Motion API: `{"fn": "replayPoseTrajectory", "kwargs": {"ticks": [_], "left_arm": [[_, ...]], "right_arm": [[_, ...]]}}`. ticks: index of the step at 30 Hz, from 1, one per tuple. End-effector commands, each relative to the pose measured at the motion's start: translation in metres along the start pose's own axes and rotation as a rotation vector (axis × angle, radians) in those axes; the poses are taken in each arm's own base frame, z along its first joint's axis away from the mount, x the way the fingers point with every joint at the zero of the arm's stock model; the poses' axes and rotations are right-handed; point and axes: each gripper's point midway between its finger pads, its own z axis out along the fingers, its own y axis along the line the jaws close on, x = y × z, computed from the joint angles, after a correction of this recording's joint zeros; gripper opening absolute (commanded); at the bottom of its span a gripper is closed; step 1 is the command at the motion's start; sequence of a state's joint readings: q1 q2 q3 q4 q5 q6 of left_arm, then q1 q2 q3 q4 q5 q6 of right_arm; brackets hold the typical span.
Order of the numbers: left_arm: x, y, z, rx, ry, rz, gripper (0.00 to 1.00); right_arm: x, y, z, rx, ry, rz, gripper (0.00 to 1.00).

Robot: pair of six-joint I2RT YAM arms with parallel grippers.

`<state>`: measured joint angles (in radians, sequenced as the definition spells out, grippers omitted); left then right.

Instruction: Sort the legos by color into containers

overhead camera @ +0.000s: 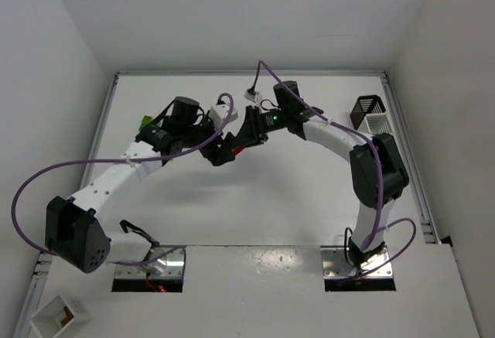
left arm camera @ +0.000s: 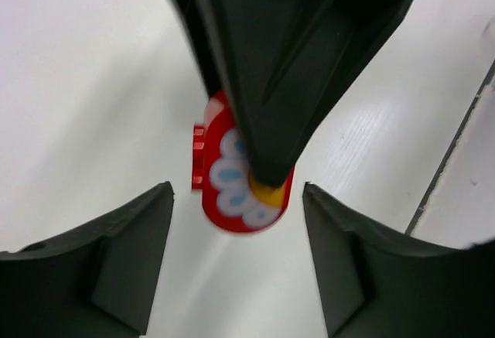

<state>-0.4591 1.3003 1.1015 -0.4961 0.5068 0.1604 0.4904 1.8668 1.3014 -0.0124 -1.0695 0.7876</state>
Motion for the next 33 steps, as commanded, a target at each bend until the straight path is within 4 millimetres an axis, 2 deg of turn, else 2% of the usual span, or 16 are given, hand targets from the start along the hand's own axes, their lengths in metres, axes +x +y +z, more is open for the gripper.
{"fn": "replayPoseTrajectory", "kwargs": {"ticks": [1, 4, 5, 6, 7, 9, 10, 11, 12, 13, 19, 20, 22, 23, 25, 33], "left_arm": [[-0.006, -0.001, -0.012, -0.048, -0.027, 0.020, 0.75], [-0.003, 0.008, -0.022, -0.097, -0.040, 0.014, 0.85], [-0.004, 0.012, -0.026, -0.119, -0.046, 0.012, 0.96], [-0.006, 0.014, -0.030, -0.130, -0.056, 0.011, 0.96], [-0.005, 0.020, -0.037, -0.162, -0.065, -0.015, 1.00], [-0.006, 0.032, -0.044, -0.230, -0.083, -0.023, 1.00], [-0.005, 0.039, -0.047, -0.257, -0.080, -0.031, 1.00], [-0.006, 0.041, -0.051, -0.284, -0.086, -0.028, 1.00], [0.000, 0.049, -0.054, -0.309, -0.076, -0.045, 1.00], [0.001, 0.054, -0.056, -0.326, -0.074, -0.051, 1.00], [0.013, 0.082, -0.070, -0.436, -0.139, -0.188, 1.00], [0.018, 0.084, -0.071, -0.445, -0.143, -0.201, 1.00], [0.016, 0.092, -0.079, -0.497, -0.157, -0.201, 1.00], [0.019, 0.094, -0.081, -0.515, -0.141, -0.189, 1.00], [0.018, 0.097, -0.083, -0.522, -0.121, -0.176, 1.00], [0.035, 0.119, -0.096, -0.586, -0.062, -0.207, 1.00]], "right_arm": [[-0.015, 0.010, -0.027, 0.055, -0.046, -0.139, 0.03], [-0.034, -0.003, -0.060, 0.256, -0.116, -0.257, 0.01], [-0.049, -0.017, -0.083, 0.338, -0.162, -0.283, 0.01], [-0.048, -0.012, -0.086, 0.343, -0.154, -0.304, 0.01], [-0.053, -0.028, -0.112, 0.424, -0.181, -0.264, 0.01], [-0.068, -0.036, -0.144, 0.507, -0.226, -0.276, 0.00], [-0.071, -0.051, -0.177, 0.597, -0.244, -0.267, 0.00], [-0.082, -0.049, -0.198, 0.650, -0.273, -0.297, 0.00], [-0.083, -0.068, -0.233, 0.763, -0.283, -0.288, 0.00], [-0.094, -0.069, -0.256, 0.820, -0.306, -0.312, 0.00], [-0.107, -0.123, -0.393, 1.161, -0.348, -0.265, 0.00], [-0.104, -0.142, -0.403, 1.180, -0.336, -0.215, 0.00], [-0.111, -0.149, -0.431, 1.218, -0.366, -0.204, 0.00], [-0.108, -0.165, -0.434, 1.214, -0.351, -0.168, 0.00], [-0.115, -0.171, -0.447, 1.234, -0.377, -0.160, 0.00], [-0.113, -0.204, -0.466, 1.267, -0.381, -0.097, 0.00]]}}
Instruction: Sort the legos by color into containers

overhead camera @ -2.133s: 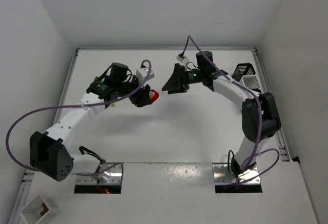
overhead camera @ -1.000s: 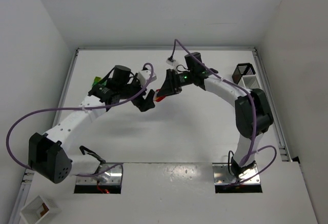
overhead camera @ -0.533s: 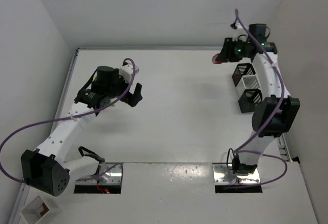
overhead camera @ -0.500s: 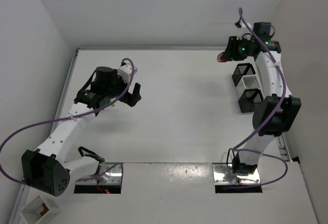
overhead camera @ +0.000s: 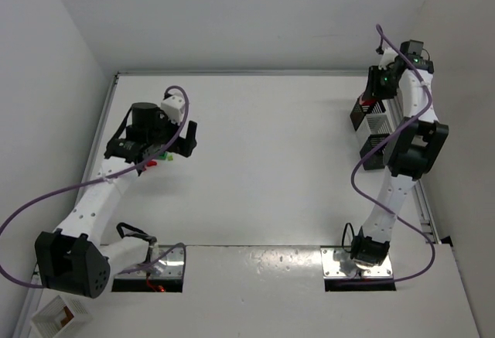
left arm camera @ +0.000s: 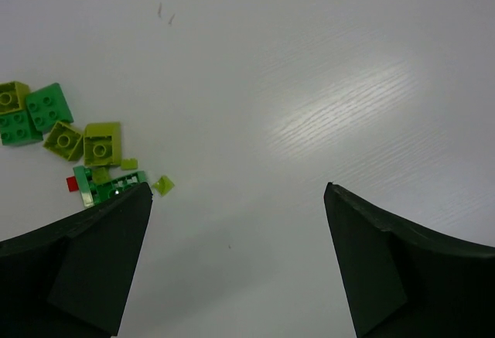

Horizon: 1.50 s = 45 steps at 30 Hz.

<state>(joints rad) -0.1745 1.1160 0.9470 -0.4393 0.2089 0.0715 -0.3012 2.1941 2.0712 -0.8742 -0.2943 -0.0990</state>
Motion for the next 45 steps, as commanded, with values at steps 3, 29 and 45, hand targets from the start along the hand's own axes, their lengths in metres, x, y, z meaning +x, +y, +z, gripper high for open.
{"fn": "replayPoseTrajectory", "kwargs": {"ticks": [3, 29, 45], "left_arm": [[-0.012, 0.016, -0.005, -0.047, -0.023, -0.002, 1.00], [0.023, 0.081, -0.017, -0.173, 0.068, -0.036, 1.00], [0.147, 0.151, -0.014, -0.184, 0.384, -0.006, 0.85]], "right_arm": [[-0.019, -0.017, -0.010, 0.056, -0.054, -0.019, 0.00], [-0.020, 0.036, -0.076, -0.067, -0.129, -0.082, 0.62], [0.103, 0.157, -0.089, -0.266, -0.147, -0.174, 0.73]]}}
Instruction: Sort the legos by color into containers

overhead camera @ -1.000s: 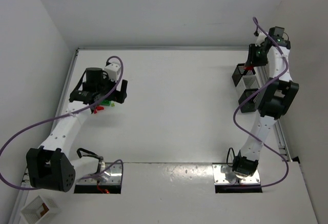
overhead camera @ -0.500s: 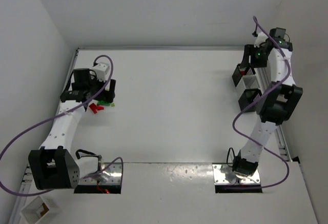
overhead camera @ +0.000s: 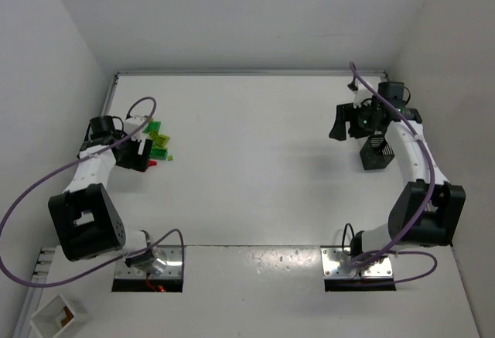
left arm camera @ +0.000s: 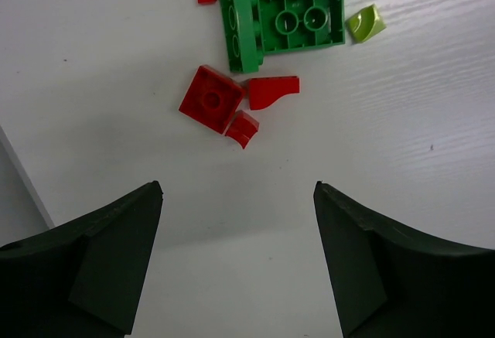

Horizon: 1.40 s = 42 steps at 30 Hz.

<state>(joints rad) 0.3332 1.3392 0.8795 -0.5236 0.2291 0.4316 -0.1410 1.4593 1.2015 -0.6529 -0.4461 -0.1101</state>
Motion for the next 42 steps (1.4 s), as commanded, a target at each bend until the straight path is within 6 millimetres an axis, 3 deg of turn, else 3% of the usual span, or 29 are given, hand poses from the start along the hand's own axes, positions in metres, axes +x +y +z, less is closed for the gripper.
{"fn": "replayPoseTrajectory", "kwargs": {"ticks": [1, 5, 20, 31, 42], "left_arm": [[0.006, 0.011, 0.006, 0.022, 0.010, 0.081, 0.85], [0.007, 0.024, 0.019, 0.027, 0.039, 0.072, 0.79], [-0.003, 0.042, 0.060, 0.052, 0.077, 0.029, 0.69], [-0.004, 0.034, 0.078, 0.092, 0.088, 0.019, 0.61], [-0.001, 0.021, 0.091, 0.134, 0.113, 0.024, 0.35]], "right_arm": [[-0.006, 0.015, 0.008, -0.042, -0.059, -0.021, 0.73], [0.006, 0.022, 0.014, -0.059, -0.038, -0.015, 0.73], [0.004, 0.030, 0.020, -0.069, -0.038, -0.023, 0.73], [0.000, 0.035, 0.024, -0.082, -0.033, -0.026, 0.73], [0.002, 0.037, 0.025, -0.080, -0.022, -0.029, 0.73]]}}
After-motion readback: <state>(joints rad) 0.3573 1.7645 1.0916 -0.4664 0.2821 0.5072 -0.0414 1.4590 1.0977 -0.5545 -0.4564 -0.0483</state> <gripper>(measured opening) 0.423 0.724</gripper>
